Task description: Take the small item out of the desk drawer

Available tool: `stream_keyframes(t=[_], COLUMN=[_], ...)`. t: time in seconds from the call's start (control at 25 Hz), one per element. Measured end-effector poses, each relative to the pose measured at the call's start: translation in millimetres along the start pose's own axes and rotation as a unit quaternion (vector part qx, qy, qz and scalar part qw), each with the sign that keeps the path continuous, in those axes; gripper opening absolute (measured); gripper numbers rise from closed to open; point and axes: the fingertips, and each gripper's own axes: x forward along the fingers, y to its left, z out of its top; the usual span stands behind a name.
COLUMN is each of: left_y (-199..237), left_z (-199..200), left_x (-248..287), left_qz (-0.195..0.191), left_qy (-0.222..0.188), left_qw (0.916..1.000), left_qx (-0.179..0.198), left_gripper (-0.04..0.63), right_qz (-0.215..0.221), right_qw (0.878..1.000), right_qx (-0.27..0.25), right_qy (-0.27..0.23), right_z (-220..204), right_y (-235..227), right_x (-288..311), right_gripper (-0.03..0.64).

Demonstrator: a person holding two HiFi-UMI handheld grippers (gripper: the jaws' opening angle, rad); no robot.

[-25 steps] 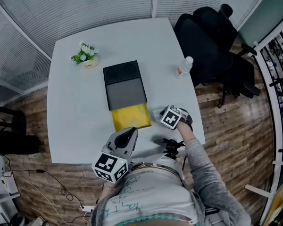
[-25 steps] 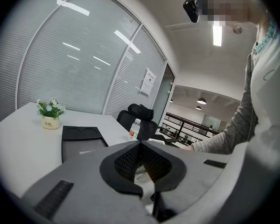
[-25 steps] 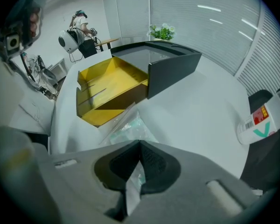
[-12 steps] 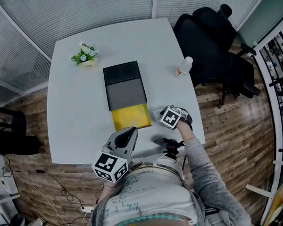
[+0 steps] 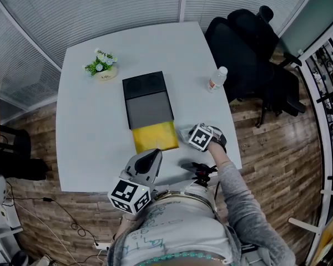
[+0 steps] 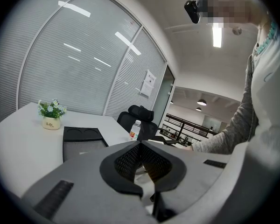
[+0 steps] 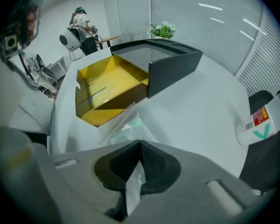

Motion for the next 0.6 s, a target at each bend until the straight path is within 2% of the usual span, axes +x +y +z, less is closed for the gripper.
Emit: stream_keyframes(t=[0.48,0.6], left_y=[3.1,4.1], left_z=[0.2,1.3], left_x=[-7.4,-8.8], left_qz=[0.000,-0.001], left_qy=[-0.007,-0.006], left_qw=[1.0000,1.0000], left_qx=[0.005,0.005], left_gripper=[-0.003,-0.003], right_qz=[-0.006,-0.006], right_qw=[1.000,1.000], right_qx=[-0.008,0.002], right_qy=[-0.001,-0.006], right_z=[-0.8,0.1], right_y=[0.8,0.2], right_x=[1.5,-3.6], right_gripper=[0.005,0.048])
